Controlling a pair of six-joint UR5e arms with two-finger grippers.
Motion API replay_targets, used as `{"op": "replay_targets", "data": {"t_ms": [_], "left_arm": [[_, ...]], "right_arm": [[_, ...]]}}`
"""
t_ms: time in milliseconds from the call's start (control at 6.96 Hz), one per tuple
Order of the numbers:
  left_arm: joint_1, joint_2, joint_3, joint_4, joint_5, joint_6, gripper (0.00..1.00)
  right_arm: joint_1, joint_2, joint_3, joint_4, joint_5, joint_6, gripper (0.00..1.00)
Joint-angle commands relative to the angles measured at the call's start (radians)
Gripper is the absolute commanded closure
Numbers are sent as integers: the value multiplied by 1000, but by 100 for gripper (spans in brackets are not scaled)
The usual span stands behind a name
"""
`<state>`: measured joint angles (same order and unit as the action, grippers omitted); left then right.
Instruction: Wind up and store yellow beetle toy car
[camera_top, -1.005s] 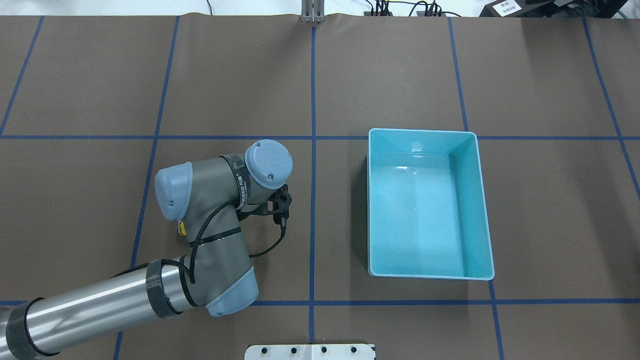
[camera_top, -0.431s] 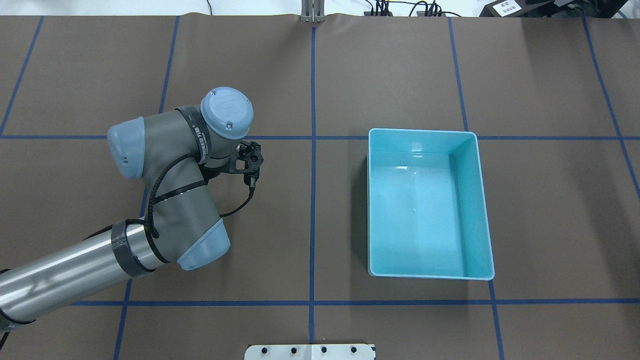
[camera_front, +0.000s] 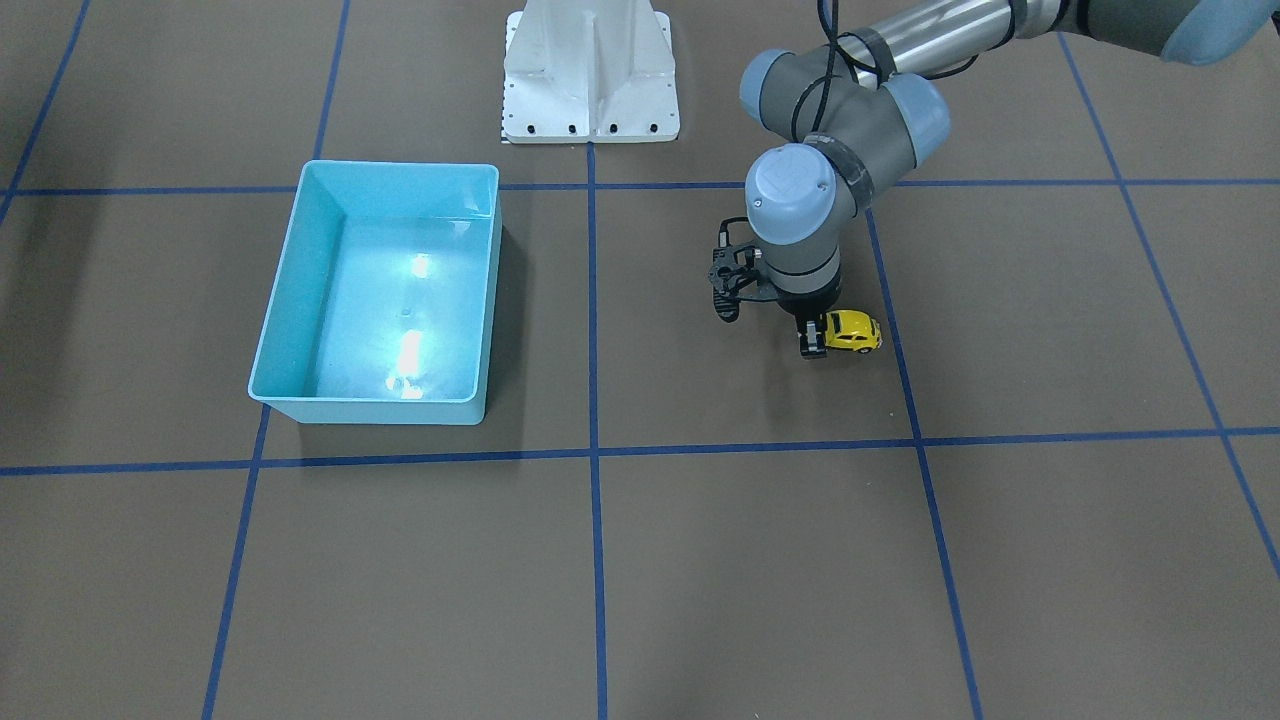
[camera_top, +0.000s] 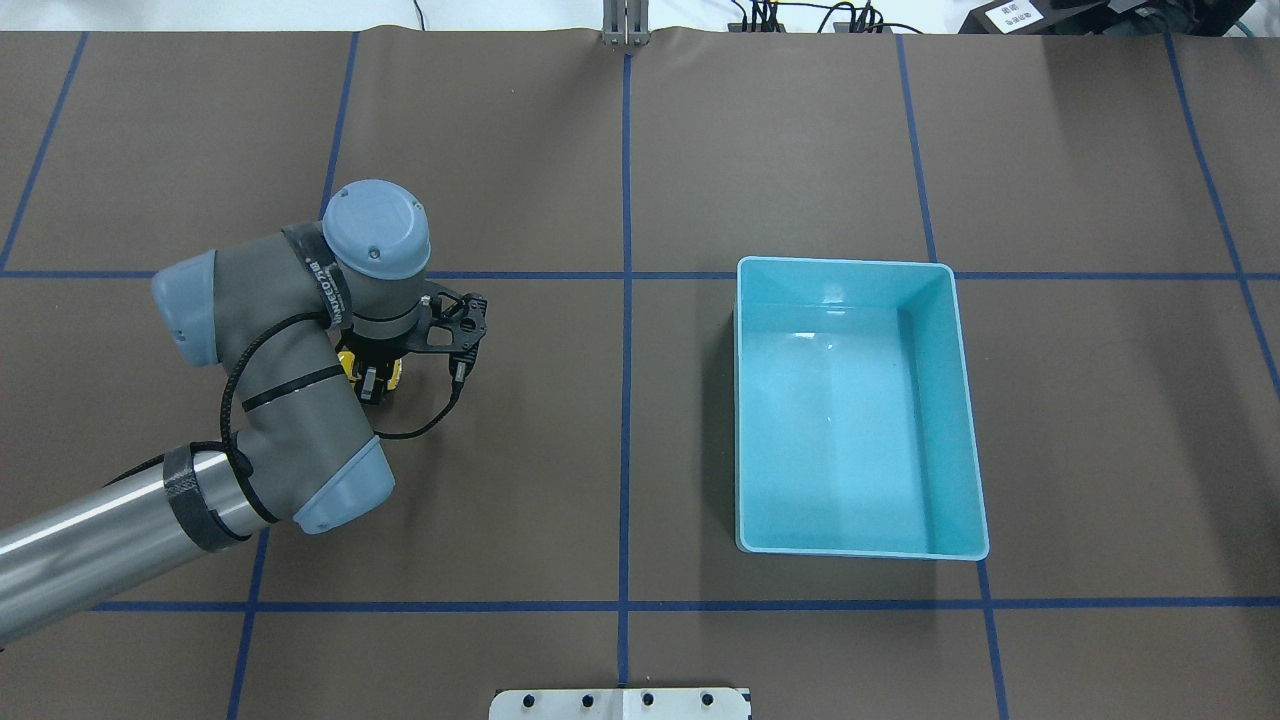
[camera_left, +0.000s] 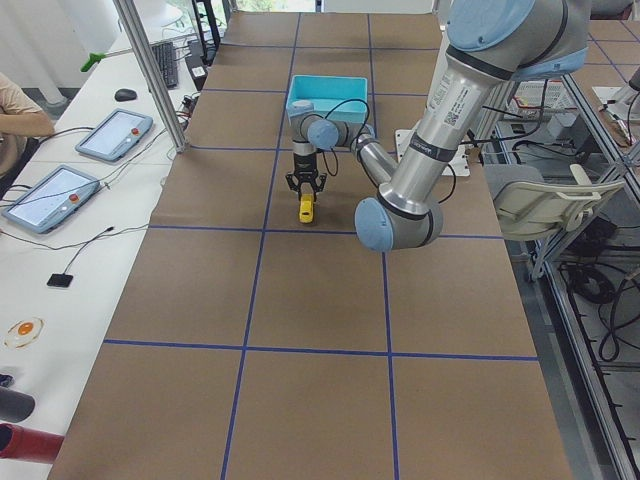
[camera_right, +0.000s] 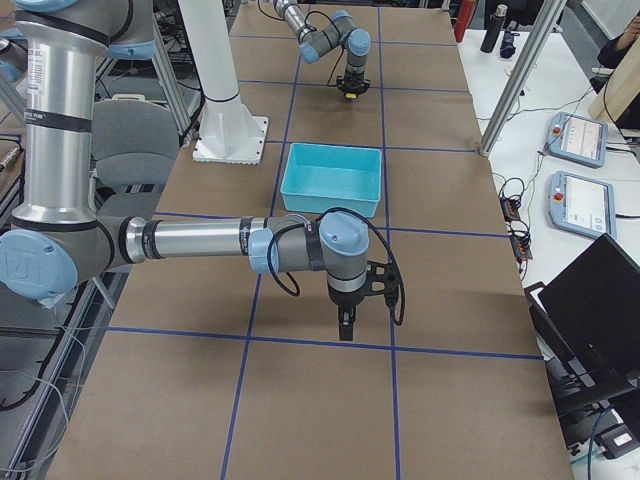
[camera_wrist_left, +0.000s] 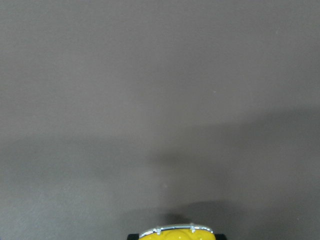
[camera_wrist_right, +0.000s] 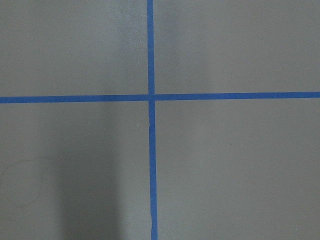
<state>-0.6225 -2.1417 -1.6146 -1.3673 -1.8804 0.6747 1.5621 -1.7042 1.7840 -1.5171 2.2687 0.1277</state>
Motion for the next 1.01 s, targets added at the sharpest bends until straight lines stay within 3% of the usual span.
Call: {"op": "replay_targets", "data": {"t_ms": [0,862], "left_arm": [[-16,16,1,-45,-17,6,100],[-37,48,-14,-59,-45,0,100]], "right_arm": [[3,0,0,0,0,1,0],[13,0,0,0,0,0,0]]}}
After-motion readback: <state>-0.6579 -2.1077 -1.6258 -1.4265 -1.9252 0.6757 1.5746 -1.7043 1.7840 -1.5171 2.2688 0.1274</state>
